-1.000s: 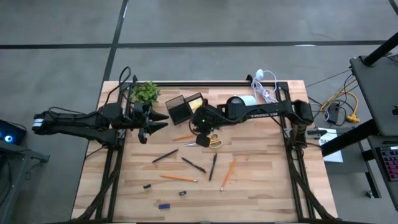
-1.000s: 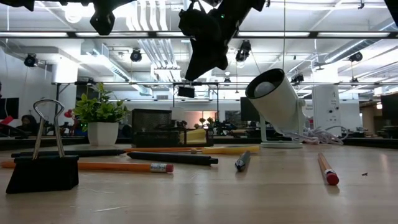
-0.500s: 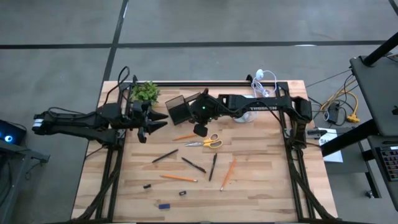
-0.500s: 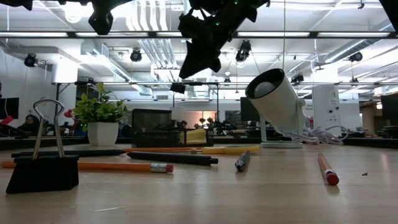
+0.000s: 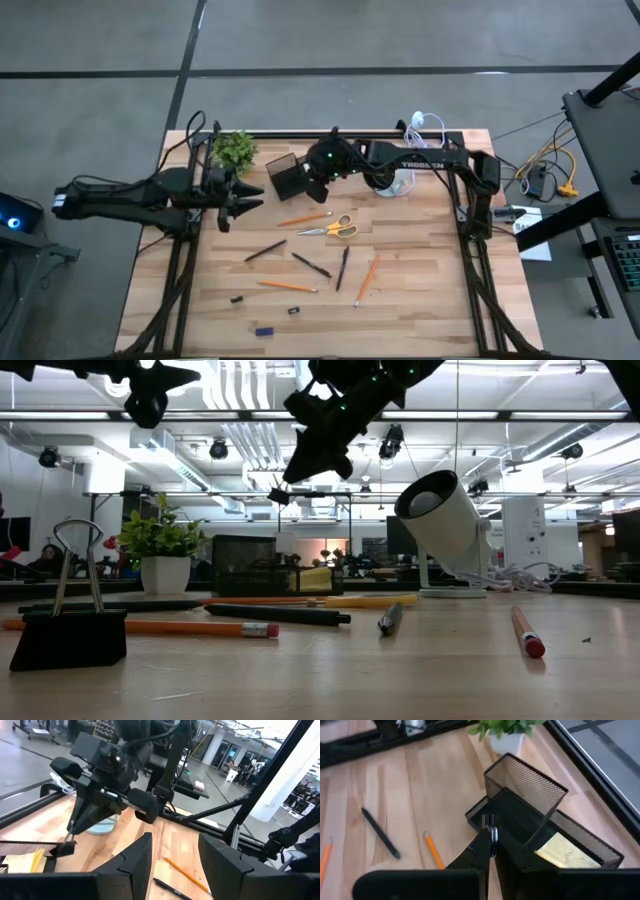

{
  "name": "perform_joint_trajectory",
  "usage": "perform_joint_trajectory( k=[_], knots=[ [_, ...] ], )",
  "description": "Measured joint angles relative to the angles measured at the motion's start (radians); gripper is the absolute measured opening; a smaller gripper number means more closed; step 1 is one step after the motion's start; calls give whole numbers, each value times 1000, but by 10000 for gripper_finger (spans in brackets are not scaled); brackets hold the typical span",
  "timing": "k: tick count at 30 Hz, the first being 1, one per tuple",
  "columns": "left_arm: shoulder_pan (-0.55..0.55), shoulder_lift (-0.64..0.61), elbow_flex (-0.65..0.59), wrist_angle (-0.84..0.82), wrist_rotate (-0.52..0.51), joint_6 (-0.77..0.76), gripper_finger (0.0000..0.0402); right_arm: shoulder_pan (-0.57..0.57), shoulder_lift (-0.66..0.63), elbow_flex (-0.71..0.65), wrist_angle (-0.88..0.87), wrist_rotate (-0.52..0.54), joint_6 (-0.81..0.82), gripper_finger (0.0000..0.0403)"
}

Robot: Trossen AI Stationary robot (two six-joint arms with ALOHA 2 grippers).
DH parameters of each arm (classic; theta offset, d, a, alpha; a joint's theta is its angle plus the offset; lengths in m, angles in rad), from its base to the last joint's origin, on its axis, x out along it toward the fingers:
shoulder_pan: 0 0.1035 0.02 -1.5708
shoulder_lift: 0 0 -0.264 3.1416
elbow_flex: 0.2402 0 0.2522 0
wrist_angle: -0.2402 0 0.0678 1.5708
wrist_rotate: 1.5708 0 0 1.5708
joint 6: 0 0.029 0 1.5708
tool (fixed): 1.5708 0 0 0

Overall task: Pick and place office supplies into organizer
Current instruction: Put the right black binder clip into the black desk organizer

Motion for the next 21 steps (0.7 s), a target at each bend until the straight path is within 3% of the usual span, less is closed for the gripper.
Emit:
perform_joint_trajectory(
  k=[7, 21],
  knots=[
    [0, -76, 0, -140, -41, -7, 146, -17, 3, 0, 70, 2, 90, 8],
    [0, -273, -2, -138, -105, 2, 146, -16, 111, 0, 91, 36, 338, 8]
  ],
)
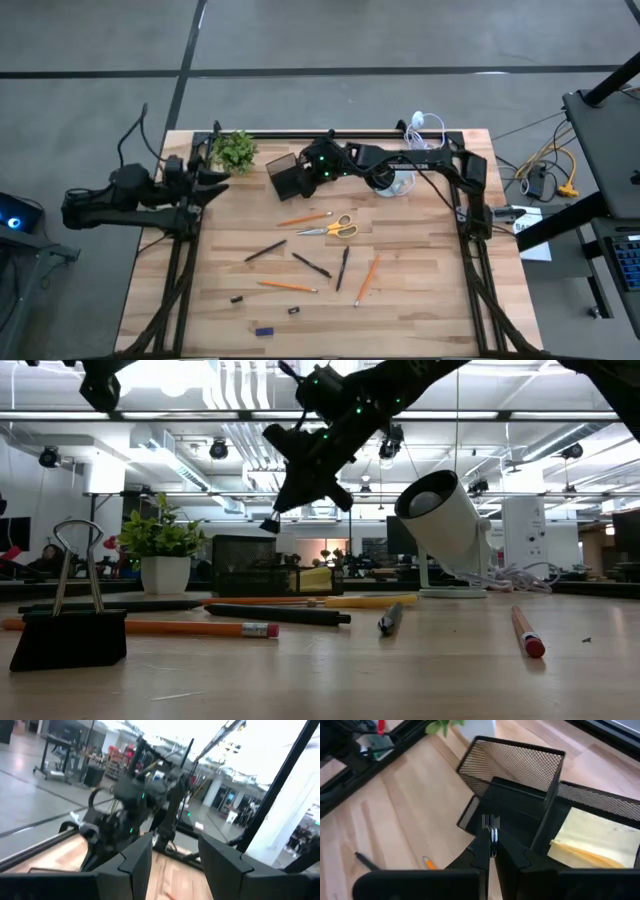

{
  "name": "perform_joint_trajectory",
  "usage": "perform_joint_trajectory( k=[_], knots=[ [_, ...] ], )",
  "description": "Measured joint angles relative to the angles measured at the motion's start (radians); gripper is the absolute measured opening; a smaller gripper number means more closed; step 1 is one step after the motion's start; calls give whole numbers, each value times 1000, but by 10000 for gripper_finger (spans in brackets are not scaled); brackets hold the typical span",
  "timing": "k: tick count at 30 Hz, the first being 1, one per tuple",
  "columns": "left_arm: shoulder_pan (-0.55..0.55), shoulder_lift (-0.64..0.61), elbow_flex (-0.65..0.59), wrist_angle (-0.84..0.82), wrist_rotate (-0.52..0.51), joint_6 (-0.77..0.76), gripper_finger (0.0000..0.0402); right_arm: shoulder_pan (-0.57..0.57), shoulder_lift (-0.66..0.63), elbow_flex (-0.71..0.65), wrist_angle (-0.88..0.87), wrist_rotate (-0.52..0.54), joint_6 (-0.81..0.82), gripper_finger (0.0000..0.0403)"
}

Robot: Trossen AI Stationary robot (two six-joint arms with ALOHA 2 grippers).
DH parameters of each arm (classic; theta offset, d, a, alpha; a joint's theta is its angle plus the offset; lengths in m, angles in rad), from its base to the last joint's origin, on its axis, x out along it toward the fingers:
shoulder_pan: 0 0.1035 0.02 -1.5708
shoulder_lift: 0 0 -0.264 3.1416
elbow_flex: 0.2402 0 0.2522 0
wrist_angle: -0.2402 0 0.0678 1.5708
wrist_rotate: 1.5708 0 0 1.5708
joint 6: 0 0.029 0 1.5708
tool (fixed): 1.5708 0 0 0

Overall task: Pick and place office supplies into organizer
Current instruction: Put the right black binder clip into the black desk organizer

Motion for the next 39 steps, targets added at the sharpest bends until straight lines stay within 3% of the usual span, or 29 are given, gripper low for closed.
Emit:
perform_joint_trajectory(
  k=[11, 23, 29, 39],
  knots=[
    [0, -15, -1, -9, 0, 64, 146, 0, 17, 1, 18, 127, 46, 8],
    [0, -22, -1, -7, 1, 75, 146, 14, 86, 0, 34, 125, 162, 8],
    [0, -20, -1, -7, 1, 76, 146, 20, 86, 0, 49, 174, 193, 8],
    [0, -20, -1, -8, 2, 76, 146, 20, 101, 0, 87, 145, 268, 8]
  ],
)
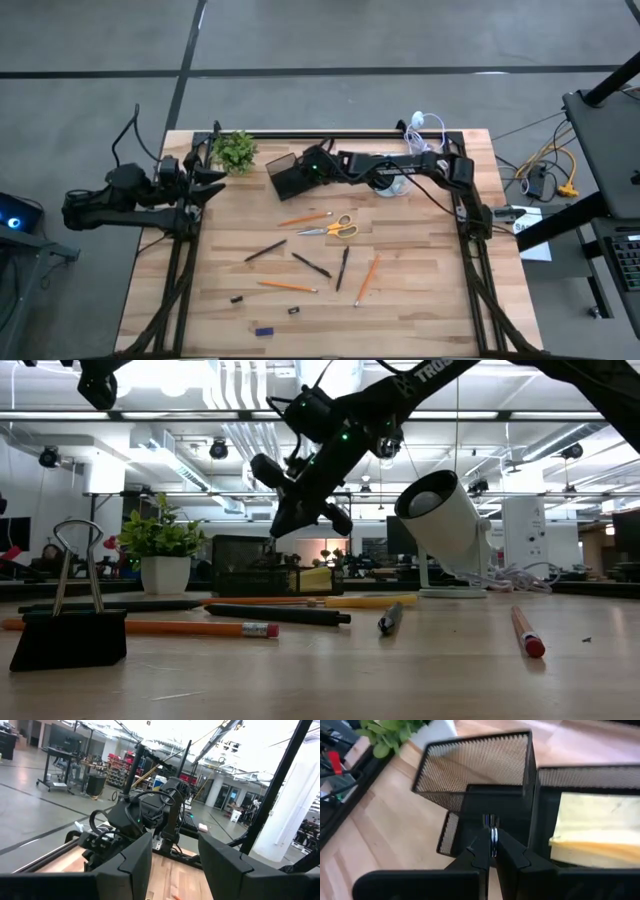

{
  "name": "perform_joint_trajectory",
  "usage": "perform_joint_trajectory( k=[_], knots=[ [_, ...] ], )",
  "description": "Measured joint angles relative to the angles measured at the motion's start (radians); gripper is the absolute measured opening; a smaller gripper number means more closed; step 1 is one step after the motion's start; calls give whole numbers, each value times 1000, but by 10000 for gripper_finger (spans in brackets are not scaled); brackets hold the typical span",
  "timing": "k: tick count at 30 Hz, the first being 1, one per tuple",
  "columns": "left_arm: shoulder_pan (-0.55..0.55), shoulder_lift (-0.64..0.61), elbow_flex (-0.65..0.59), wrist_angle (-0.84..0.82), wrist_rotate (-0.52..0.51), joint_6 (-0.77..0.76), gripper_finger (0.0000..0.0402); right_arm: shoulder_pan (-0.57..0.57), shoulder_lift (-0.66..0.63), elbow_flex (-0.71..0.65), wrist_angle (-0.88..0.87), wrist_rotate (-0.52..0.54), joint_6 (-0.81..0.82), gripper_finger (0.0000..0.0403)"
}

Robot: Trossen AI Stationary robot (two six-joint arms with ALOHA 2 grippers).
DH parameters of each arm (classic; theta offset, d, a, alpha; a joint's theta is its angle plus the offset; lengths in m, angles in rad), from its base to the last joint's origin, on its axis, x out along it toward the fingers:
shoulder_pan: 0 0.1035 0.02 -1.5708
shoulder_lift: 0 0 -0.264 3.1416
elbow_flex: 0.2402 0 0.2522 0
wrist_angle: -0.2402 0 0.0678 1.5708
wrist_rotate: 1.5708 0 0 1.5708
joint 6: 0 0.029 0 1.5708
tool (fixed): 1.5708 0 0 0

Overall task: Pick and place office supplies into organizer
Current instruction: Put the right black binder clip into the black desk organizer

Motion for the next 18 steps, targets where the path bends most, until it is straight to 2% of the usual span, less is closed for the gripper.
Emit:
perform_joint_trajectory(
  k=[18],
  knots=[
    [0, -1, 0, 0, 3, -6, 146, -1, 29, 0, -18, -15, 49, 8]
  ],
)
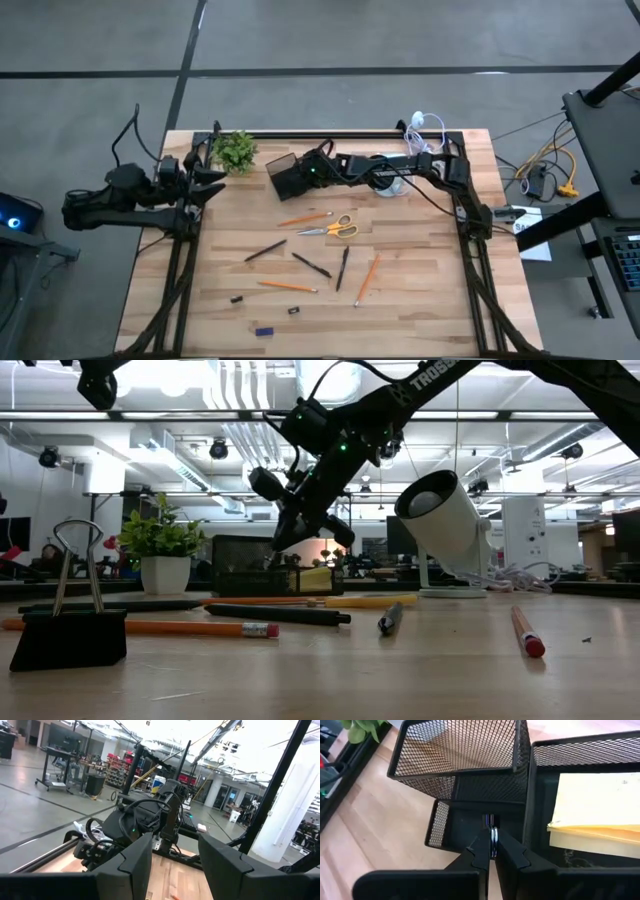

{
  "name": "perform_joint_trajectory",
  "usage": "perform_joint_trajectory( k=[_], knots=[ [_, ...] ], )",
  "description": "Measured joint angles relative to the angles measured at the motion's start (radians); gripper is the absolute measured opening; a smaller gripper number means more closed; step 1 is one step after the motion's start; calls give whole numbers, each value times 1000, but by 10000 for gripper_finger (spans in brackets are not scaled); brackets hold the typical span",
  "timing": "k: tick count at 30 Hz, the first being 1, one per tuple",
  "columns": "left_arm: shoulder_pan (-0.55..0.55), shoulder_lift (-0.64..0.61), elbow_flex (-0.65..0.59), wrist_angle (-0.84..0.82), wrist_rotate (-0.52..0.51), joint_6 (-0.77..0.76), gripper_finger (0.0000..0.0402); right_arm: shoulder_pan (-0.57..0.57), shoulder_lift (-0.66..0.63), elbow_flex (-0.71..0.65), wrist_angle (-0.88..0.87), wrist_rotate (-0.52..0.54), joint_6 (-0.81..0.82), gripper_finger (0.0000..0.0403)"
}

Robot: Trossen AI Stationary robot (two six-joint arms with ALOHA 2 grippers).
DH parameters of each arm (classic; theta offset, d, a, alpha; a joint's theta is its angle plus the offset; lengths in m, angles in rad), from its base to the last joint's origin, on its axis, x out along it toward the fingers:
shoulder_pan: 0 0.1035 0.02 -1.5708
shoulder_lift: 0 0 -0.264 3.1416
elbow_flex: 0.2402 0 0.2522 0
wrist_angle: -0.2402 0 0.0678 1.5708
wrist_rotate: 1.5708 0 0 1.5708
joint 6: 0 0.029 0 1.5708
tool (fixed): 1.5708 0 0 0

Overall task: Pick and place office supplies into organizer
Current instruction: Put the right black binder clip into the black desk organizer

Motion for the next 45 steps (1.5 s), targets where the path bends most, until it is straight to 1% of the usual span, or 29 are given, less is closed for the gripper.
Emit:
perform_joint_trajectory(
  k=[3, 23, 27, 34, 45],
  knots=[
    [0, 0, 0, 0, 0, 0, 146, 0, 1, 0, -14, 18, 0, 8],
    [0, 0, 0, 0, 1, 0, 146, -19, 8, 4, -21, 11, -30, 8],
    [0, 0, 0, 0, 1, 0, 146, -20, 9, 28, -31, 7, -50, 8],
    [0, 1, 0, 0, 1, 0, 146, -22, 19, 104, -142, 0, -95, 8],
    [0, 0, 0, 0, 2, 0, 146, -23, 103, 219, -241, -41, -117, 8]
  ],
)
